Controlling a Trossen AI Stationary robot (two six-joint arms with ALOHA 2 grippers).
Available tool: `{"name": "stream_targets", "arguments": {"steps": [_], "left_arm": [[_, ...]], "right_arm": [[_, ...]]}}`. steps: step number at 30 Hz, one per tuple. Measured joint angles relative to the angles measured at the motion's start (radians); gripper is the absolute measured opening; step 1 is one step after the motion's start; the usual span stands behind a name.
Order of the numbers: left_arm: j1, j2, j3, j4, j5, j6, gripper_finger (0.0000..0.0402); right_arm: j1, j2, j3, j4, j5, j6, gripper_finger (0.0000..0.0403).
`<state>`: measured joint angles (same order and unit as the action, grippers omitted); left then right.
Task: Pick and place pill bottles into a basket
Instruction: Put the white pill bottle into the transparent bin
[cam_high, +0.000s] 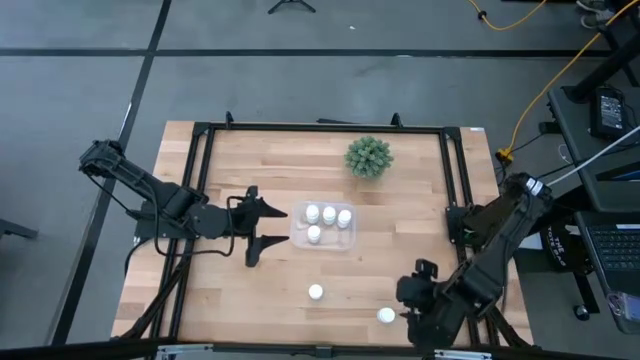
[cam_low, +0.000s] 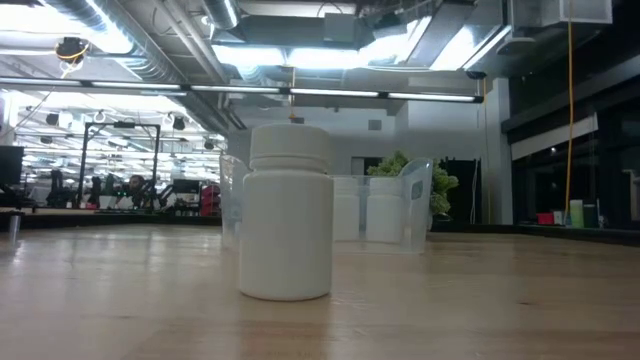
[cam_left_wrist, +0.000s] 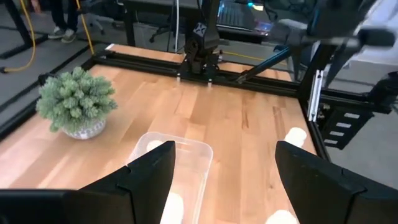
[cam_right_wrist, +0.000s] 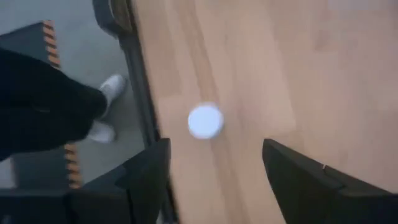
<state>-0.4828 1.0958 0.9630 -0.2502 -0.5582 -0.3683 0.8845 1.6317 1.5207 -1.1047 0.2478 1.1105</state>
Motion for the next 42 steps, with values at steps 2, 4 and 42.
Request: {"name": "stream_targets", "arguments": {"steps": [2,4,42], "left_arm": [[0.0,0.0,0.0,0.0,-0.002,-0.03,0.0269],[0.0,0.0,0.0,0.0,-0.026,-0.067,0.0269],[-0.027,0.0,0.0,0.007,-0.104,-0.119,0.0269]], "right_arm": [[0.005,0.001,-0.044,0.036,-0.031,0.048,0.0254],[0.006,0.001,-0.079,0.089,-0.038,0.074,0.0256],[-0.113,0.144,-0.229,0.322,-0.171,0.549,0.0332]]}}
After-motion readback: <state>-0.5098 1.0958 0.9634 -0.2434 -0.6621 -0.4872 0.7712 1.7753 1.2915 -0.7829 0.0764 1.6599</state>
